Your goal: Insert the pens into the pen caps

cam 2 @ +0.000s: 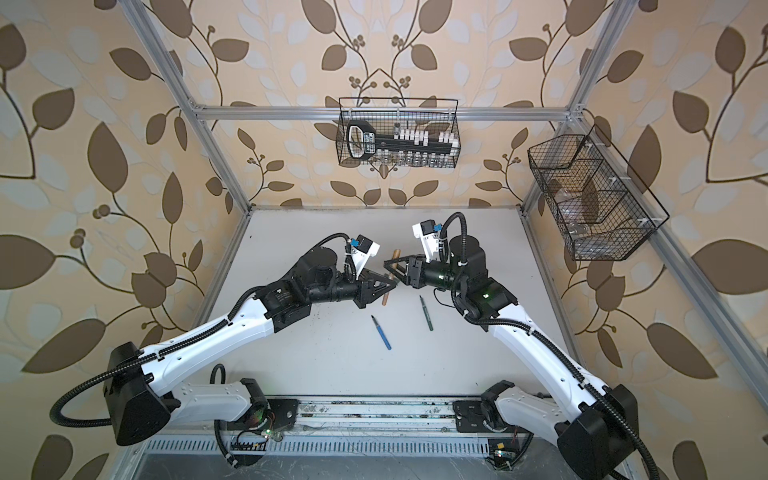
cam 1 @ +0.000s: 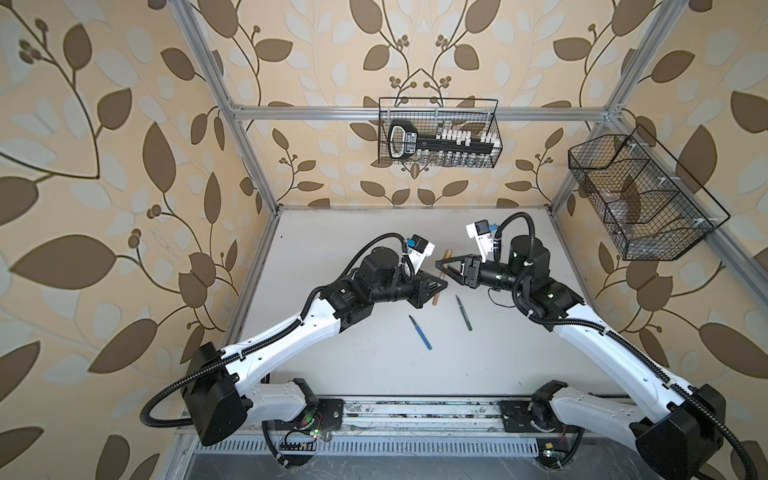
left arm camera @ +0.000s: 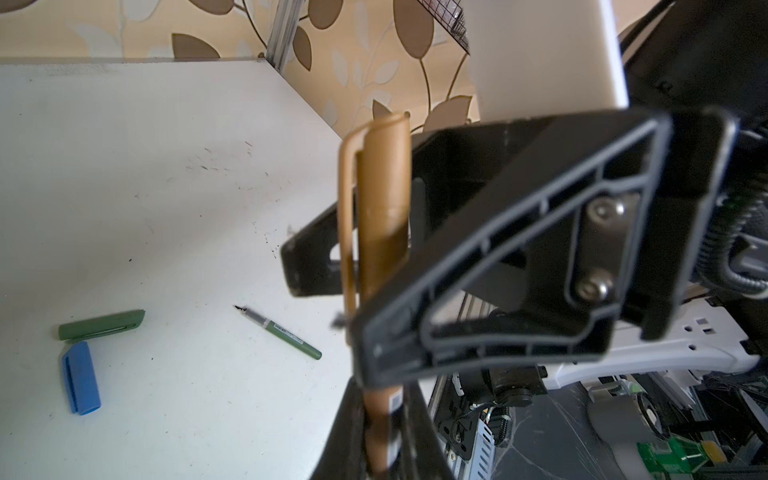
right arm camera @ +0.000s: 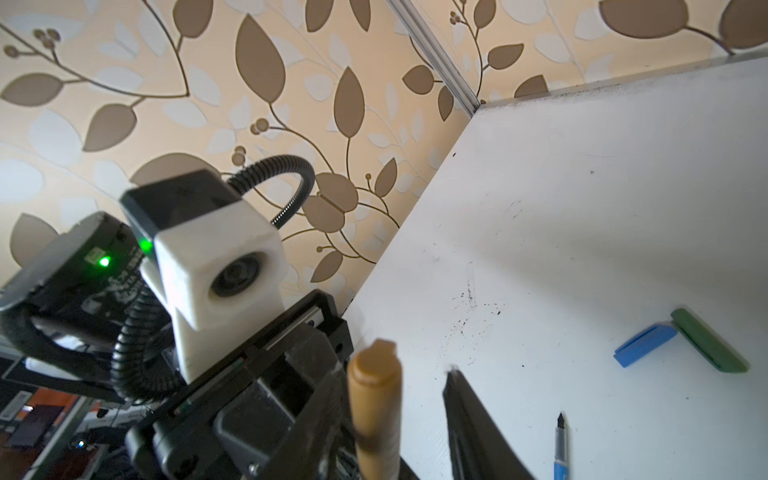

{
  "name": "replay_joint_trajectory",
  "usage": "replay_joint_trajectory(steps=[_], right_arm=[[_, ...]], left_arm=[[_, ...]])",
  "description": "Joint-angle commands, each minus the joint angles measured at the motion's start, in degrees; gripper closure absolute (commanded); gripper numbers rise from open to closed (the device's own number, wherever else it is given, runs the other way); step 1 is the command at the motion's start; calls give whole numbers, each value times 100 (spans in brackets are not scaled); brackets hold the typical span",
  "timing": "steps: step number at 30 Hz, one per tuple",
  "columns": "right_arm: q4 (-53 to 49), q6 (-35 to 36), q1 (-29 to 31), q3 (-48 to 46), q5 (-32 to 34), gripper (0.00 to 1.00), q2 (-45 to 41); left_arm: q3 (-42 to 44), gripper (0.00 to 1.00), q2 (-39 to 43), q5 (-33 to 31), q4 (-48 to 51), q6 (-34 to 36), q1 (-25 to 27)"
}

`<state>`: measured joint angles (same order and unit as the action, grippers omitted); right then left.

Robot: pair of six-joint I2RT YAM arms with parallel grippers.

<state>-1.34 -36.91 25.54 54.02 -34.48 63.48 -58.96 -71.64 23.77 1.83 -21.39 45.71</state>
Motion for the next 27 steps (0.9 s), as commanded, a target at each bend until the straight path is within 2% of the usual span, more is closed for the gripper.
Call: replay_joint_trajectory(steps=[1, 9, 19, 22, 27], right_arm=[[-37, 92, -148, 243, 21, 53, -83], [-15, 136, -155, 566, -101, 55, 171], [90, 17, 111, 141, -111, 82, 182], [-6, 18, 212, 18, 13, 98, 113], [-106, -45, 396, -248, 129, 100, 64]], left_arm=[[-231, 100, 27, 198, -112, 126, 8], [-222, 100, -4, 181, -61, 135, 8], [-543, 100, -175, -85, 168, 218, 8], [-588, 100, -168, -346, 152, 259, 8], [-758, 100, -166, -872, -119, 379, -17]])
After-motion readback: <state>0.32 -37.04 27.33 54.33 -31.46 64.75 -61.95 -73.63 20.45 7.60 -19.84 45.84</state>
